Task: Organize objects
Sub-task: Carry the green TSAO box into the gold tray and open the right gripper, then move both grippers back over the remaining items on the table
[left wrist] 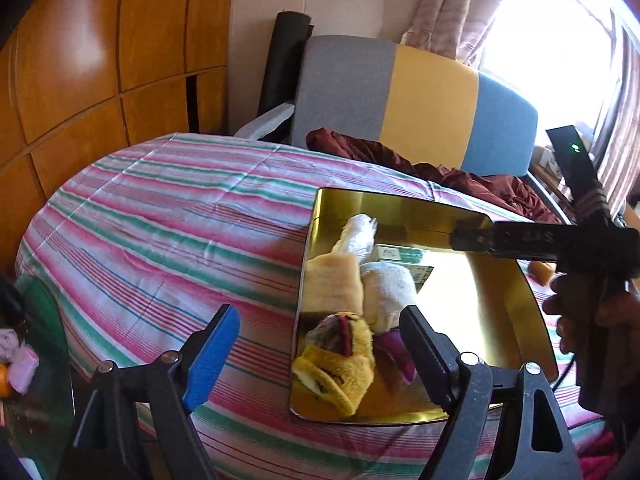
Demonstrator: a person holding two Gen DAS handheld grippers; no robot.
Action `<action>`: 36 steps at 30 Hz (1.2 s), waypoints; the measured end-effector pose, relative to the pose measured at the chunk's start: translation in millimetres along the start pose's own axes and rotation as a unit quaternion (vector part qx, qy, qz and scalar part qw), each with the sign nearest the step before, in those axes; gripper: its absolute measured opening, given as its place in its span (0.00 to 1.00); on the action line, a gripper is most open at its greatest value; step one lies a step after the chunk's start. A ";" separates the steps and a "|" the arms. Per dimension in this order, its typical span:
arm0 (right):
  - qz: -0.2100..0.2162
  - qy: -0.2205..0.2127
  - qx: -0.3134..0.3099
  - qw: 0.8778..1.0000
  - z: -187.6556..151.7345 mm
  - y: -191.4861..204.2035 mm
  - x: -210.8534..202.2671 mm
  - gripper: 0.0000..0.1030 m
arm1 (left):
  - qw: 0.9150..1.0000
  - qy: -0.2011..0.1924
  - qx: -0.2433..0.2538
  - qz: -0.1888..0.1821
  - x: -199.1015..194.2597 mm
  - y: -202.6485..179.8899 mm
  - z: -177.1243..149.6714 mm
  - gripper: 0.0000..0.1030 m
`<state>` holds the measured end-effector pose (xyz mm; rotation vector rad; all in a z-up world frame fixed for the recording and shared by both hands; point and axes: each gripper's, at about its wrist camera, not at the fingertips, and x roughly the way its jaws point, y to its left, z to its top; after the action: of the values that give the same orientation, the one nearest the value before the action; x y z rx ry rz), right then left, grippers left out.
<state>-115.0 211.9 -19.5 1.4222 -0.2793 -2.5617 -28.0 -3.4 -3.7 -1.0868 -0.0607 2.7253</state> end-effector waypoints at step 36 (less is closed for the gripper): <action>-0.196 -0.127 0.320 0.918 -89.5 -332.3 -148.5 0.84 | 0.974 0.021 0.185 -0.127 16.0 -216.5 37.4 0.83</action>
<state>11.3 564.6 -31.0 1.4319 -1.0560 -3.1715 -27.0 213.0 37.5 -0.9527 0.2844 2.3588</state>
